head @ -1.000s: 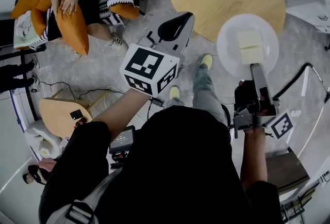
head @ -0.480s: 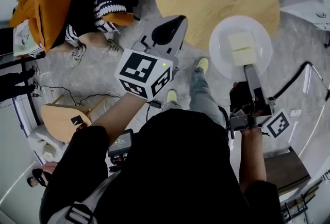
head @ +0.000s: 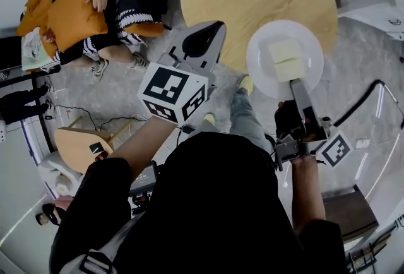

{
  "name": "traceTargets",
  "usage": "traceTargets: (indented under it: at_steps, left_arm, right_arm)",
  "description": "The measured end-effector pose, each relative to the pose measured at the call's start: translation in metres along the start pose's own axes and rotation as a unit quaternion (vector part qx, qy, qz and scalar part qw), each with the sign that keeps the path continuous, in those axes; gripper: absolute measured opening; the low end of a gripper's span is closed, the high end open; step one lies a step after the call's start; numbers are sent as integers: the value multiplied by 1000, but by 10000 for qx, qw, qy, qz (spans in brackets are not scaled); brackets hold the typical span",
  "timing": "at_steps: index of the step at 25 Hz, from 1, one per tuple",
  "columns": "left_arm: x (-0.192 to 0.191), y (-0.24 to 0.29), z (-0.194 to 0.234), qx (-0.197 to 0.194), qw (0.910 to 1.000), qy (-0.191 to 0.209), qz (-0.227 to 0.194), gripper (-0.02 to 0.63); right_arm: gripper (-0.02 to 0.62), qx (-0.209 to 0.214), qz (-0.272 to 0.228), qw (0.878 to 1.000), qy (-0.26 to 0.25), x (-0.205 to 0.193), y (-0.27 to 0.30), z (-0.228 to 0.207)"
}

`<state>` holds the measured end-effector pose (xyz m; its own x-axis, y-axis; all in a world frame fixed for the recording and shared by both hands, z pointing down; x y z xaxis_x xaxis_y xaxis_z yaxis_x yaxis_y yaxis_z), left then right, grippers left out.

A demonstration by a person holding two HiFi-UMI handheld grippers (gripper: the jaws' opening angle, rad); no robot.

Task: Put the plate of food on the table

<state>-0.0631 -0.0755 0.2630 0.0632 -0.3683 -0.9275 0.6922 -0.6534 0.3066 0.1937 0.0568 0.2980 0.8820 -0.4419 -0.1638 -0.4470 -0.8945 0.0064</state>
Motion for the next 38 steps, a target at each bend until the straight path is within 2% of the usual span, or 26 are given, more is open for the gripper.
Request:
traceTargets:
  at_steps: [5,11,17,32,38]
  left_arm:
    - [13,7,-10,16,10000,60,-57,6]
    - [17,16,-14,270,9995,85,-156,6]
    - [38,34,-8,541,9982,36,-237,6]
    - [42,16,-20,777,9962,96,-375,6]
    - [44,14,-25,716,9963,150,-441,6]
  right_arm:
    - [27,50,154,9998,144,3,2,-2]
    - [26,123,440,9988,200,18,6,-12]
    - [26,179,685,9973,173,53,31,-5]
    - [26,524,974,9937,157,55,36,-3]
    - [26,517,946,9941,139,53,34,-5]
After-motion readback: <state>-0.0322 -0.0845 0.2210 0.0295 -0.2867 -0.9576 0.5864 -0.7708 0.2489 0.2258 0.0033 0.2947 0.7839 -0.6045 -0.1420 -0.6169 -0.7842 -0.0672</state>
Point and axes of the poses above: the fingertips, and each gripper's own axes: y forward along the fingers, z to its left, x out of its top, the point moved 10 cm from there along -y, backward along the fingers, and after that the axes turned 2 degrees about -z, right-handed, at the moved point
